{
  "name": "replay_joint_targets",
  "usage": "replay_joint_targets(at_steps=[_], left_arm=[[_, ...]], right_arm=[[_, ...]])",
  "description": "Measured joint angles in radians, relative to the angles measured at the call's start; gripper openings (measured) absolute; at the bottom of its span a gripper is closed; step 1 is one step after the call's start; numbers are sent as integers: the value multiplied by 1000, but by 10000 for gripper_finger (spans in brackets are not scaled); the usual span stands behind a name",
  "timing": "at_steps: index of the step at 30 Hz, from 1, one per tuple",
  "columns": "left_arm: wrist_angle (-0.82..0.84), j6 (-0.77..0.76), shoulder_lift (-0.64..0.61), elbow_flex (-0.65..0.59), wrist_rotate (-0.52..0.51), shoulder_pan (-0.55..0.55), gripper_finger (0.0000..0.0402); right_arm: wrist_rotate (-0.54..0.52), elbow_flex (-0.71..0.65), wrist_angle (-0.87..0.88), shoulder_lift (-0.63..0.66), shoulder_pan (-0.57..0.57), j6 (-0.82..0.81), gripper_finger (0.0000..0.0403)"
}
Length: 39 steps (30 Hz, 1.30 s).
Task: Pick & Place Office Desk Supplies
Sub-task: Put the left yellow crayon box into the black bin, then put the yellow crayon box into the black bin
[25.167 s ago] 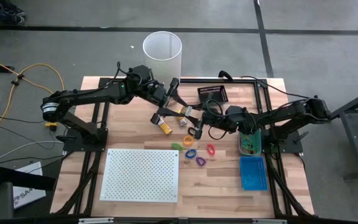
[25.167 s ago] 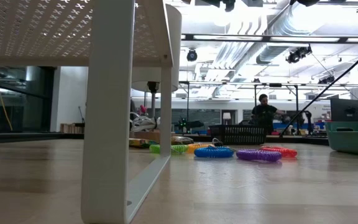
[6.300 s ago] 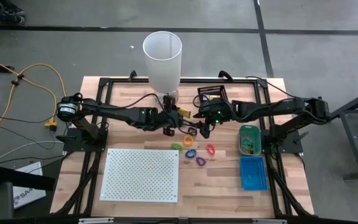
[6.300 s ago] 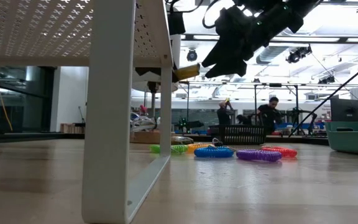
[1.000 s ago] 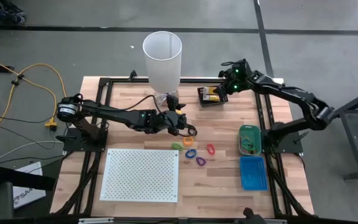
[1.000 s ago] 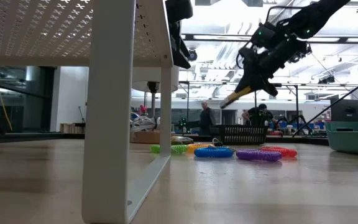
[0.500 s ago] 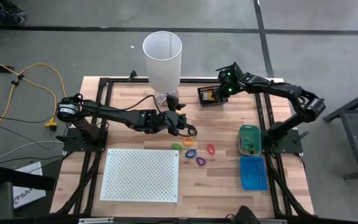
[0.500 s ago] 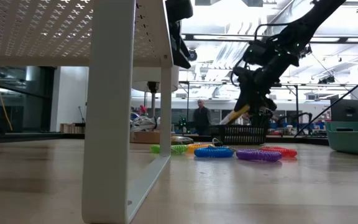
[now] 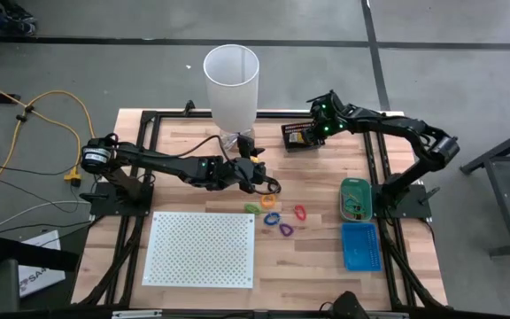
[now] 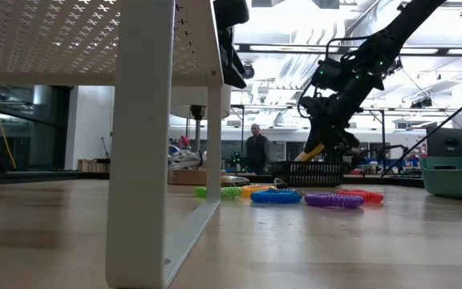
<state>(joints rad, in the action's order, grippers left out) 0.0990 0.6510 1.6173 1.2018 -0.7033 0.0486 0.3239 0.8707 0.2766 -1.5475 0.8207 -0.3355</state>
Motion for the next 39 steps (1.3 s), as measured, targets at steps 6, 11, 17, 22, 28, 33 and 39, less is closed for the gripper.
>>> replay_joint_targets(at_steps=[6,11,17,22,28,33,39], left_arm=[[0,0,0,0,0,0,221],[0,0,0,0,0,0,221],[0,0,0,0,0,0,221],[0,0,0,0,0,0,221],[0,0,0,0,0,0,221],[1,-12,0,0,0,0,221],[1,-4,0,0,0,0,221]], right_arm=[[-1,0,0,0,0,0,64],[-13,0,0,0,-1,0,83],[-37,0,2,0,-1,19,134],[-37,0,3,0,-1,23,164],[-86,0,-23,0,-1,27,177],[-90,0,-70,0,0,17,178],[153,0,-69,1,-3,-4,178]])
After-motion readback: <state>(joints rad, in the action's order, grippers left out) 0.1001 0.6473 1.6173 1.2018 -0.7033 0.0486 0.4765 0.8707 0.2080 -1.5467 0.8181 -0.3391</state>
